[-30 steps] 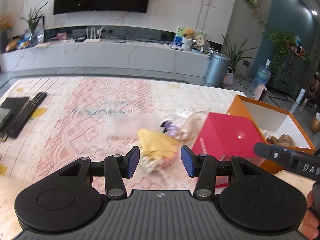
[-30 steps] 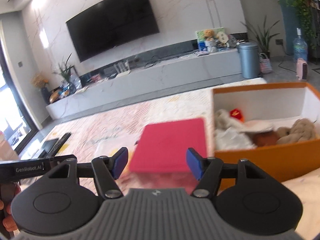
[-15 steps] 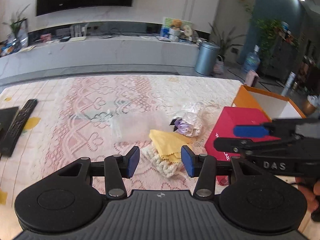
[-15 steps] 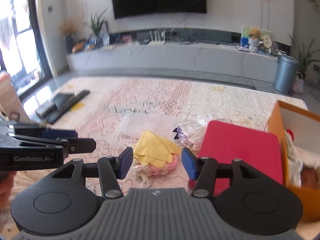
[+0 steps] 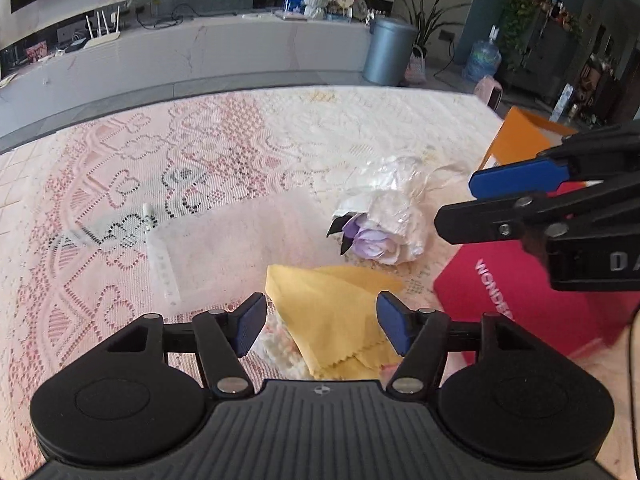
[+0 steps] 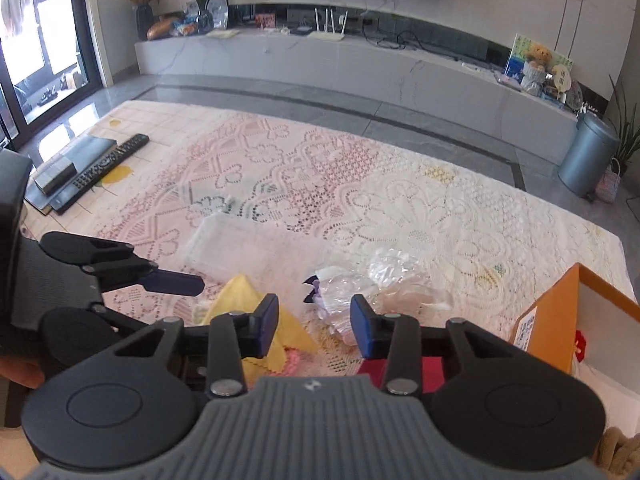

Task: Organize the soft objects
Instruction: 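Grasp the yellow cloth with the left gripper while the right gripper grasps the plastic-wrapped flower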

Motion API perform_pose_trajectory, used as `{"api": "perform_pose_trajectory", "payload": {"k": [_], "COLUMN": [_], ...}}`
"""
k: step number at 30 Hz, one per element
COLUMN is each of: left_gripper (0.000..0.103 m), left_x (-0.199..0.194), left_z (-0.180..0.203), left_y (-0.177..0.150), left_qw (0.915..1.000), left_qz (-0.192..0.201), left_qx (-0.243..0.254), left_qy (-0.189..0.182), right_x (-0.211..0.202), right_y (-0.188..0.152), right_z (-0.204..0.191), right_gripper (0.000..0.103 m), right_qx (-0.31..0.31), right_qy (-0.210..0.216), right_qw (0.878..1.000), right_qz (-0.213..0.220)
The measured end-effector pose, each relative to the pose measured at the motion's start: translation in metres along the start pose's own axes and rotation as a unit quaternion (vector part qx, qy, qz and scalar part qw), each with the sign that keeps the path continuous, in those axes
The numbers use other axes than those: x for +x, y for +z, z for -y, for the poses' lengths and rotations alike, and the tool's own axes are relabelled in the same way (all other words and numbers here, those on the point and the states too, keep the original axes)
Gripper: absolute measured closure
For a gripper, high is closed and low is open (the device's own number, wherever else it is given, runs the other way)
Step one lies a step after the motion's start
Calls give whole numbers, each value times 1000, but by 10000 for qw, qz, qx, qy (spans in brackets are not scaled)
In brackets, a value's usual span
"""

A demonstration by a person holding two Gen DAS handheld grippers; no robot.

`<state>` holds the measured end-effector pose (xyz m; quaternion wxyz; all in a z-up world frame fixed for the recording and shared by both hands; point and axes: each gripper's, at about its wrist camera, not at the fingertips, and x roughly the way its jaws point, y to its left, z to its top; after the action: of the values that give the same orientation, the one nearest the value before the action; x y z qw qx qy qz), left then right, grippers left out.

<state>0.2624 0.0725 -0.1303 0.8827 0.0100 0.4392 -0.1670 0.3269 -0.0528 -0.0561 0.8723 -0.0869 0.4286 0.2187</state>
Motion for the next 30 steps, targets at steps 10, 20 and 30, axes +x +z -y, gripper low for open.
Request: {"api": "perform_pose_trajectory", "payload": {"k": [10, 20, 30], "left_gripper": [93, 97, 97], "left_x": [2, -37, -40], "left_z": [31, -1, -11], "left_y": [-8, 7, 3], "left_qw": [9927, 9904, 9899], "left_qz": [458, 1315, 1368], "left_qx": [1043, -43, -173], "left_qy": [387, 424, 341], "right_x": [23, 34, 89], "right_y": [11, 30, 38], "right_z": [6, -5, -28], "right_gripper": [63, 57, 42], "right_qx": [-173, -1607, -2806], "right_qy": [179, 43, -112], "right_qw": [9987, 9799, 9376], "right_qz": [-442, -1178, -2053]}}
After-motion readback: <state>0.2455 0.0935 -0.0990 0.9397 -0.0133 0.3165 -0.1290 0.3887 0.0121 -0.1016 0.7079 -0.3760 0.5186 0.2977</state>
